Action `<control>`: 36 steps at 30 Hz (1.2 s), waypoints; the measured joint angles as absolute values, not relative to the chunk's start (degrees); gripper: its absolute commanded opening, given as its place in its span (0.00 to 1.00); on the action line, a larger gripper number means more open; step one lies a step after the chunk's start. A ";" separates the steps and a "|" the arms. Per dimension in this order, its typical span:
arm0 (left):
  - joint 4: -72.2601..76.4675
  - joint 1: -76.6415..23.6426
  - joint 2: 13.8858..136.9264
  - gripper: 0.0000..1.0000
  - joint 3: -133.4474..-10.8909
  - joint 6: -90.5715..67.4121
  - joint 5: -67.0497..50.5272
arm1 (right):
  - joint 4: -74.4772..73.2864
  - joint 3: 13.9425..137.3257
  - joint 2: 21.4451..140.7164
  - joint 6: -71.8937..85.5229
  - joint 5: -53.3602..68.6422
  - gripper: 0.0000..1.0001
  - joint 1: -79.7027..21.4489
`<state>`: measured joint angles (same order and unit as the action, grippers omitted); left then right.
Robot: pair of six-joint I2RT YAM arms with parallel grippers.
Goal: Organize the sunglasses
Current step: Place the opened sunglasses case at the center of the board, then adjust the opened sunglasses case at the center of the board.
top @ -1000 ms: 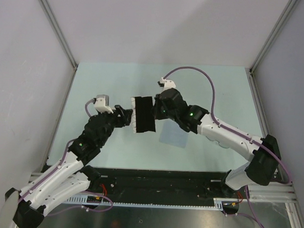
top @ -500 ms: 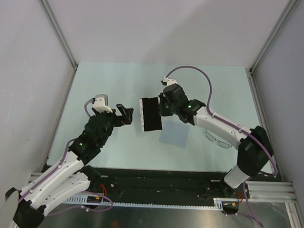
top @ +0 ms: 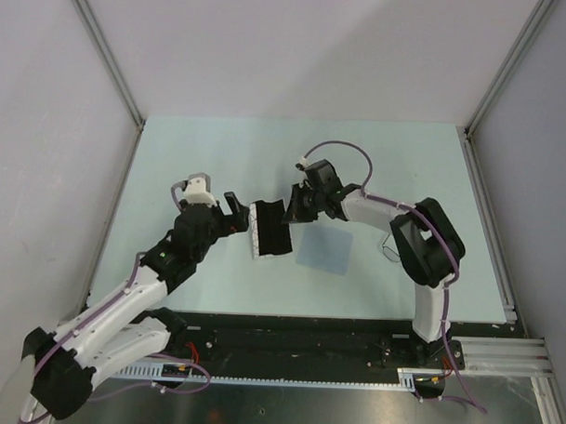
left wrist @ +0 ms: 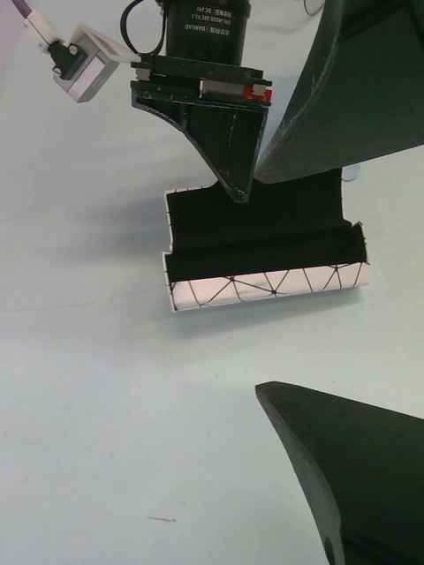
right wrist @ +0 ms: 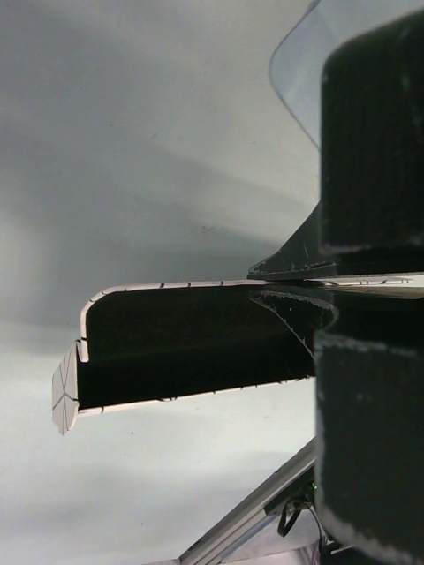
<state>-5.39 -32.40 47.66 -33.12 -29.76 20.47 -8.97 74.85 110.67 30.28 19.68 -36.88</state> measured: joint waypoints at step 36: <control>-6.98 -28.38 87.88 0.67 -47.07 -34.61 14.26 | -8.08 74.85 106.37 25.69 1.32 0.17 -44.82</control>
<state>-6.98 -28.38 87.88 -47.07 -34.61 14.26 -8.08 74.85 106.37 25.69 1.32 -44.82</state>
